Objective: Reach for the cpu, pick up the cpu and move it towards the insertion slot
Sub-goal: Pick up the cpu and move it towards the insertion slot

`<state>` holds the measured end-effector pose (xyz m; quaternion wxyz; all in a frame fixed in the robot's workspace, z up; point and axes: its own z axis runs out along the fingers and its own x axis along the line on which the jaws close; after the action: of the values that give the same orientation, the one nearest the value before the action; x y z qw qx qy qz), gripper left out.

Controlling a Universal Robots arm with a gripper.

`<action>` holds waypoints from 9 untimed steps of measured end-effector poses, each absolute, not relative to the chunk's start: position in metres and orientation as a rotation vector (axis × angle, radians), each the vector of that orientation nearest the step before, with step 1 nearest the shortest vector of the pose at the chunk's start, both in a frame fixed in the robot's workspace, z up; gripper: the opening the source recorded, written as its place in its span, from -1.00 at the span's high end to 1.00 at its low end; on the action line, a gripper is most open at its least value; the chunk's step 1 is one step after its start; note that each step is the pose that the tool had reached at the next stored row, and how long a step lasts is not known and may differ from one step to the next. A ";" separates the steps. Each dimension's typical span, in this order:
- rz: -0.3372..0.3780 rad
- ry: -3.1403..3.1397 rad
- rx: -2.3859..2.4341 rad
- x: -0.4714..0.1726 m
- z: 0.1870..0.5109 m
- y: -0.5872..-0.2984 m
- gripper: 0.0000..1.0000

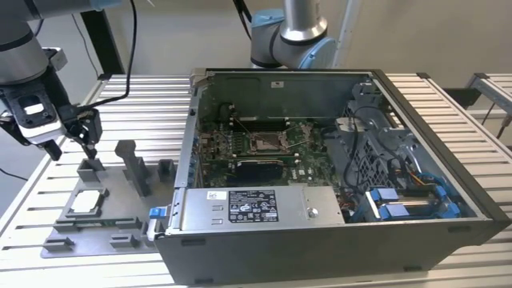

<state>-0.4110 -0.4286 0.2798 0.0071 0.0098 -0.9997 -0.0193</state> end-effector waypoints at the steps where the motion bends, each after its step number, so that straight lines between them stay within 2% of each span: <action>1: -0.061 -3.127 0.030 -0.411 0.280 -0.429 -1.00; 9: -0.060 -3.127 0.030 -0.411 0.278 -0.432 -1.00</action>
<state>-0.4111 -0.4318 0.2777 0.0071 0.0098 -0.9997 -0.0193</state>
